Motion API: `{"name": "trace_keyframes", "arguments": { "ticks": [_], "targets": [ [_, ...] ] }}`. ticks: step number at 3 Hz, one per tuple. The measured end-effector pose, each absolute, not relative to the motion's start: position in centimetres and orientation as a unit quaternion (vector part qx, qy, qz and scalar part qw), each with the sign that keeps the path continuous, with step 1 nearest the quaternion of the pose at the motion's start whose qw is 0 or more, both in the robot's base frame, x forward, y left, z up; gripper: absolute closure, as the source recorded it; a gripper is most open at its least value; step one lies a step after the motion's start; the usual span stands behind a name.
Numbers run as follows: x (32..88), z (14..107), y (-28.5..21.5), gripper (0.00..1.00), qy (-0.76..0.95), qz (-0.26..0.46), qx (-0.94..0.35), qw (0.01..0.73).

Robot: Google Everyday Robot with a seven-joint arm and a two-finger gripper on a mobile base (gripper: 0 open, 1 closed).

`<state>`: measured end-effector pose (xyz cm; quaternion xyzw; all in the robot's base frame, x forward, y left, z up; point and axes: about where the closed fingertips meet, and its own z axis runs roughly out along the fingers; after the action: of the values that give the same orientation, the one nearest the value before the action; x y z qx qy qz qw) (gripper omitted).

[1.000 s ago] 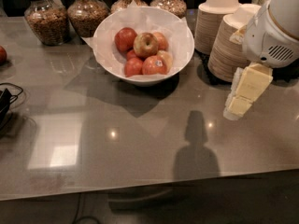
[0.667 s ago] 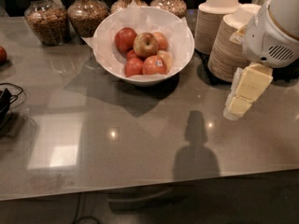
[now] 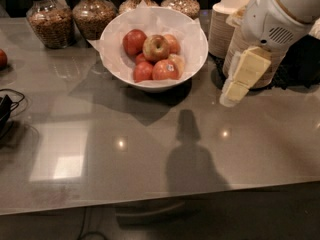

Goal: Pick apple from white bowl

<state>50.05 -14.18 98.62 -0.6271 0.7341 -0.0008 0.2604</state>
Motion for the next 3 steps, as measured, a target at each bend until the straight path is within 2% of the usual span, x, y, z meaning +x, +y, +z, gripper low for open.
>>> {"name": "trace_keyframes", "arguments": {
  "ticks": [2, 3],
  "targets": [
    [55.8, 101.3, -7.1, 0.0, 0.656, 0.062, -0.664, 0.353],
    [56.0, 101.2, -6.8, 0.0, 0.655, 0.061, -0.666, 0.353]
  ]
}}
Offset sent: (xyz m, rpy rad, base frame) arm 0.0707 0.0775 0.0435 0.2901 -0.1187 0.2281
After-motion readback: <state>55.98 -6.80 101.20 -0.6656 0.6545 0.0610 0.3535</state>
